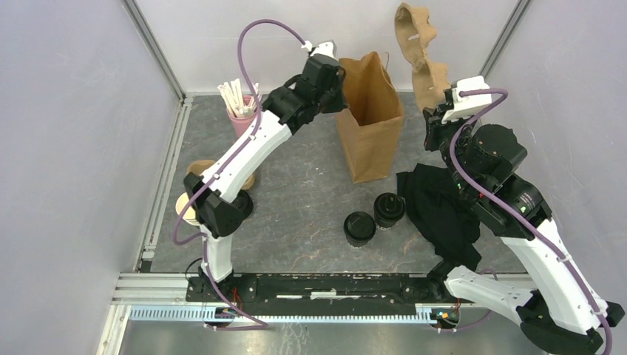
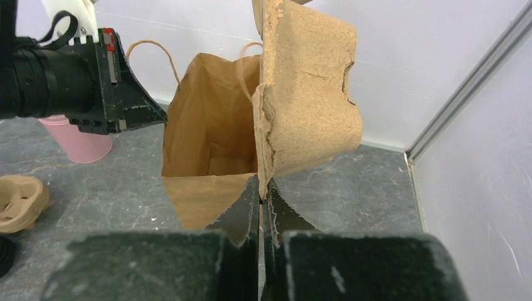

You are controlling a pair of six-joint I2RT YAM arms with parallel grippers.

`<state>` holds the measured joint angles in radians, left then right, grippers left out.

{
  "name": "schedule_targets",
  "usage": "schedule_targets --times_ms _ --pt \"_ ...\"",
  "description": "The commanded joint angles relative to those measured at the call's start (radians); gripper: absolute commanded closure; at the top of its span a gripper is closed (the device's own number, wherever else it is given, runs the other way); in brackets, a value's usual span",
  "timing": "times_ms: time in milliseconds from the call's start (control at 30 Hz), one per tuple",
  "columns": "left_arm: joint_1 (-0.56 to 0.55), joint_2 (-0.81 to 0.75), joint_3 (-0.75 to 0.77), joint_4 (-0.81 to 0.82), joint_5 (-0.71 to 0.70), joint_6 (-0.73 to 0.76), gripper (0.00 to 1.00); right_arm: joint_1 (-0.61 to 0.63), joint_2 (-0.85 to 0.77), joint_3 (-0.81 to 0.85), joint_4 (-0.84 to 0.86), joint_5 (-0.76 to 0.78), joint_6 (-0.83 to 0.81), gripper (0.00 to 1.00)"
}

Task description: Pack the takeout coffee

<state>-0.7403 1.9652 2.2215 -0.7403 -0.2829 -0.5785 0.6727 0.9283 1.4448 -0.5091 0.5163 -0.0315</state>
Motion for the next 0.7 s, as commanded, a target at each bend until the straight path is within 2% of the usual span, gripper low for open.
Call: schedule_targets --times_ms 0,67,167,367,567,667 --pt "0.079 -0.150 -0.071 -0.025 0.165 0.079 0.98 -0.003 0.003 0.015 0.050 -0.075 -0.015 1.00" --pt "0.112 -0.209 -0.133 -0.019 0.239 0.103 0.98 -0.004 0.012 0.029 0.050 -0.103 -0.014 1.00" --pt "0.155 -0.272 -0.200 -0.036 0.277 0.148 0.98 -0.003 0.022 0.047 0.048 -0.138 -0.013 1.00" --pt "0.278 -0.388 -0.341 -0.038 0.511 0.180 0.98 -0.003 0.048 0.088 0.043 -0.231 -0.016 1.00" --pt "0.319 -0.503 -0.497 -0.017 0.532 0.176 0.98 -0.002 0.098 0.139 0.002 -0.373 -0.009 1.00" --pt "0.338 -0.541 -0.532 -0.014 0.515 0.148 0.78 -0.003 0.130 0.171 -0.021 -0.445 0.007 1.00"
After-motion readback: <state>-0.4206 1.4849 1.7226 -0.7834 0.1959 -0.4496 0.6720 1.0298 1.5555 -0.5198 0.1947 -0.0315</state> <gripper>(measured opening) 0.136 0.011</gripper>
